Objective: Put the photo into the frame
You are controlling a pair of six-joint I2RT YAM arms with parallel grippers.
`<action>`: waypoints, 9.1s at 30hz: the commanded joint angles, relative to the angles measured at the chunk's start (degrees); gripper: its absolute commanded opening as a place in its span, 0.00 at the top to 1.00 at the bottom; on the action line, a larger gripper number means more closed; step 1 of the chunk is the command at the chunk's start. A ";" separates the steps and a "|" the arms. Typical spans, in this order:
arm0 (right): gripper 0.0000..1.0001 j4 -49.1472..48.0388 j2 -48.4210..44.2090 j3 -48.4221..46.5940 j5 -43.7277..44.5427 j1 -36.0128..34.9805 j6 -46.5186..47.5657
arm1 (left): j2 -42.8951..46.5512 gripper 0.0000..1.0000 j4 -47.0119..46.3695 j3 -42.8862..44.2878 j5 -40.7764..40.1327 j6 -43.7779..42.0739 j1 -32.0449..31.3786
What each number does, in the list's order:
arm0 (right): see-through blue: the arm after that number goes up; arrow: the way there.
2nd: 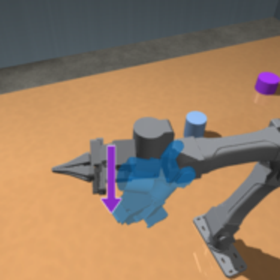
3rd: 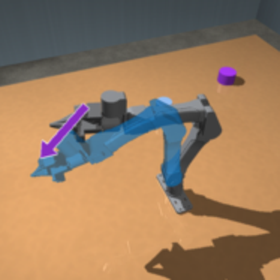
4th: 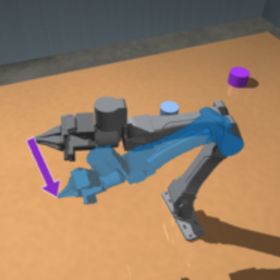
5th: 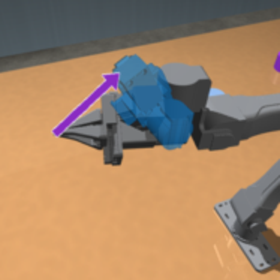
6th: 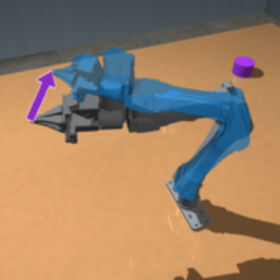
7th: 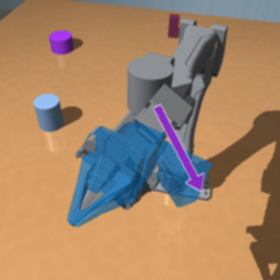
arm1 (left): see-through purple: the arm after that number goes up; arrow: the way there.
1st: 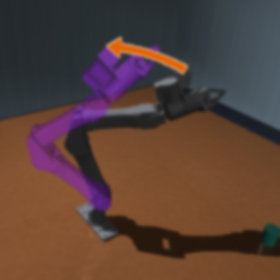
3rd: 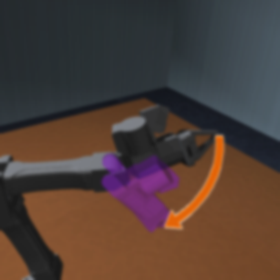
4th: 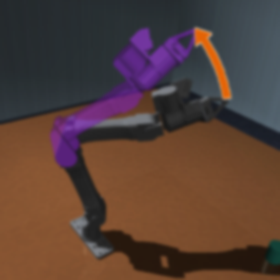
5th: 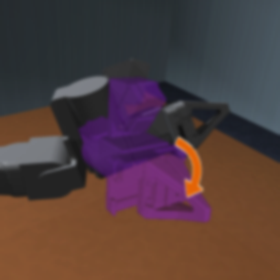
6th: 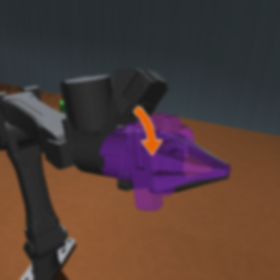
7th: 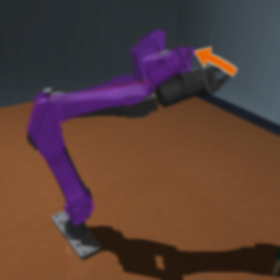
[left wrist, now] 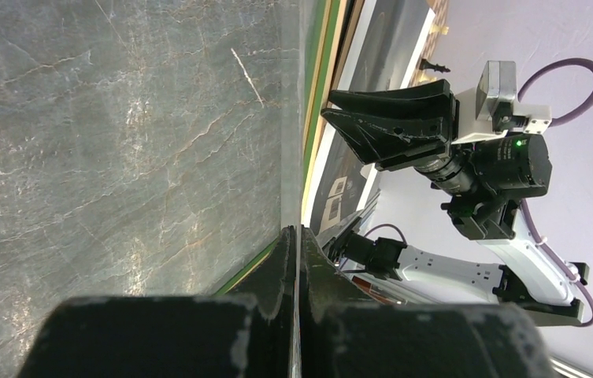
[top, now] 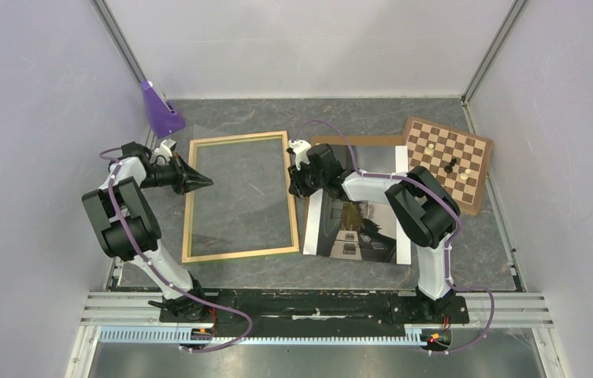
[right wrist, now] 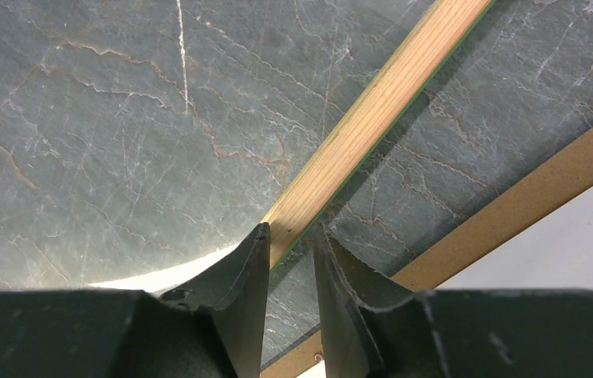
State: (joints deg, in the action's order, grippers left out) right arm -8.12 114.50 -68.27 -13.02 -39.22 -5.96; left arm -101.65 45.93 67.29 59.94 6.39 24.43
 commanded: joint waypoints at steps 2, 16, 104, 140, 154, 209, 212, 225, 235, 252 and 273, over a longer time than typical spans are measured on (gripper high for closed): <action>0.69 3.21 2.13 -0.72 2.45 -0.13 1.45 | -0.76 0.98 1.08 1.46 0.78 -3.01 -1.49; 0.62 4.69 1.94 -2.23 3.04 -0.15 2.17 | -1.62 0.98 1.12 1.45 -0.70 -4.15 -1.67; 0.40 15.30 18.55 -36.89 -7.05 -10.57 13.60 | -5.80 0.98 0.39 2.23 -5.94 -8.24 -3.07; 0.39 15.17 21.53 -39.74 -9.22 -11.40 16.76 | -7.54 0.98 -0.48 1.70 -9.41 -9.88 -3.99; 0.39 15.11 23.29 -40.45 -8.89 -11.67 17.60 | -7.16 0.98 -1.13 1.53 -11.75 -10.48 -4.03; 0.40 14.54 21.65 -35.30 -6.25 -11.62 20.45 | -2.79 0.41 3.04 4.14 -22.69 -13.46 -4.05; 0.40 14.55 21.53 -35.09 -6.24 -11.60 20.46 | -2.11 0.41 3.83 4.67 -23.93 -13.79 -4.04; 0.40 14.54 21.38 -34.69 -6.36 -11.58 20.46 | 0.87 0.40 7.27 7.76 -29.11 -15.85 -4.04; 0.40 14.54 20.77 -34.07 -6.31 -11.58 20.71 | 2.63 0.40 8.64 9.68 -30.51 -16.61 -4.03; 0.22 16.07 14.99 -36.03 -1.28 -11.58 19.66 | 8.03 0.18 7.08 11.34 -32.45 -18.42 -4.04; 0.02 16.74 -15.28 -13.29 12.03 -5.78 18.97 | 20.60 0.14 4.90 6.05 -30.45 -20.79 -7.77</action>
State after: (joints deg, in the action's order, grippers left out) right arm 9.93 106.39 -87.05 -4.27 -47.33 13.50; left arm -83.94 52.53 74.50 27.99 -11.09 18.81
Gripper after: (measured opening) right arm 0.978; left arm 0.859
